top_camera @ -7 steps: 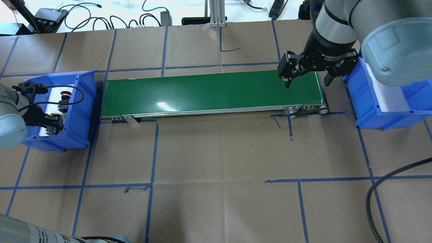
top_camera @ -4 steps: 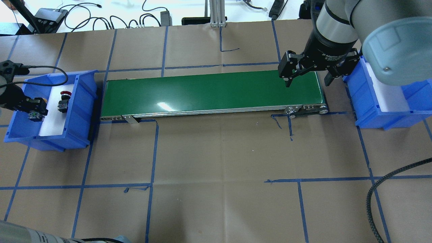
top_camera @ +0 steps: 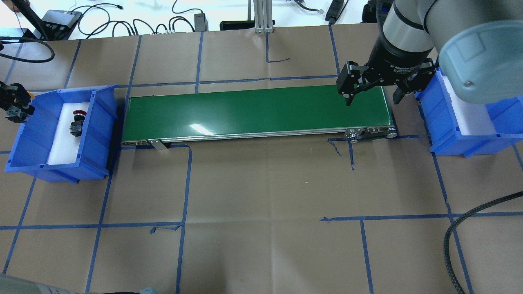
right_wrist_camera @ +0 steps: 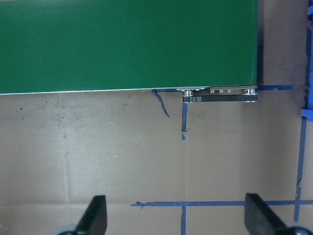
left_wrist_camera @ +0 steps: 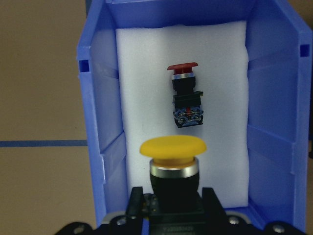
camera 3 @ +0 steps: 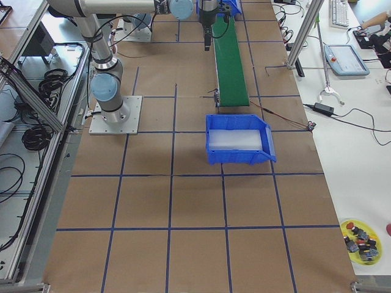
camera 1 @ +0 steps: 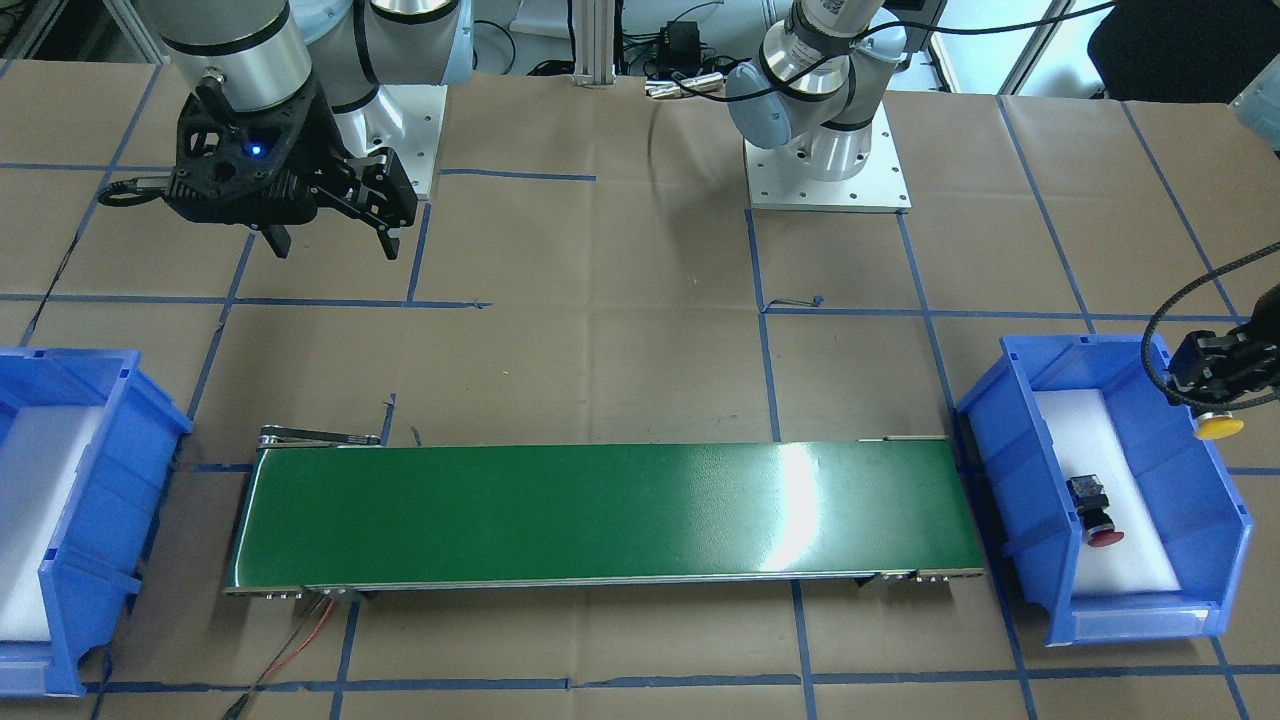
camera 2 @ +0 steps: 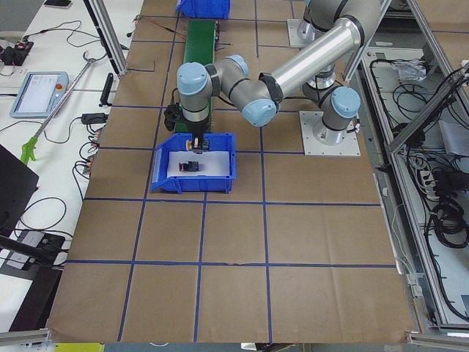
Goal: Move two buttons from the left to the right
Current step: 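Carry the yellow button to the conveyor's near end and release it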
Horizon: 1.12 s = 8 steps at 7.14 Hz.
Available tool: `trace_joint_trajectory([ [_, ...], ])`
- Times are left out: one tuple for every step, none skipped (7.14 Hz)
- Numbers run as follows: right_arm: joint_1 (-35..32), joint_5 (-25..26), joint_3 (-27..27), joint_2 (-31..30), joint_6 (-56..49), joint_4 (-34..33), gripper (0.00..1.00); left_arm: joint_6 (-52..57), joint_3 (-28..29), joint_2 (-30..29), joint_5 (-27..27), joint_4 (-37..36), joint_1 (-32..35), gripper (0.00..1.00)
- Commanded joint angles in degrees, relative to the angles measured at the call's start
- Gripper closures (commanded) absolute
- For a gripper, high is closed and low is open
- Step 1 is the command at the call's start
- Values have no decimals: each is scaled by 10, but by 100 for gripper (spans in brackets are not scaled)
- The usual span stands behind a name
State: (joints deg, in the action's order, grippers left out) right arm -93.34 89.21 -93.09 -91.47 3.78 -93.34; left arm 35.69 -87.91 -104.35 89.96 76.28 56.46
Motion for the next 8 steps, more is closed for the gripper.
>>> trace_joint_trajectory([
  [-1, 0, -1, 2, 0, 0, 0, -77, 14, -3, 2, 6, 88, 97],
  [-1, 0, -2, 1, 0, 1, 0, -119, 14, -7, 8, 4, 130, 97],
  [-1, -1, -1, 1, 0, 1, 0, -171, 13, -13, 7, 4, 168, 97],
  [-2, -1, -2, 2, 0, 0, 0, -187, 1, -16, 7, -2, 188, 97],
  [-1, 0, -1, 1, 0, 0, 0, -191, -11, -35, 7, -26, 194, 97],
  [-1, -1, -1, 1, 0, 1, 0, -205, -19, -65, 7, -60, 201, 97],
  [-2, -1, 0, -1, 1, 1, 0, -214, -30, -83, 7, -102, 220, 97],
  [-1, -1, -2, -1, 1, 0, 0, -225, -41, -94, 7, -124, 234, 97],
])
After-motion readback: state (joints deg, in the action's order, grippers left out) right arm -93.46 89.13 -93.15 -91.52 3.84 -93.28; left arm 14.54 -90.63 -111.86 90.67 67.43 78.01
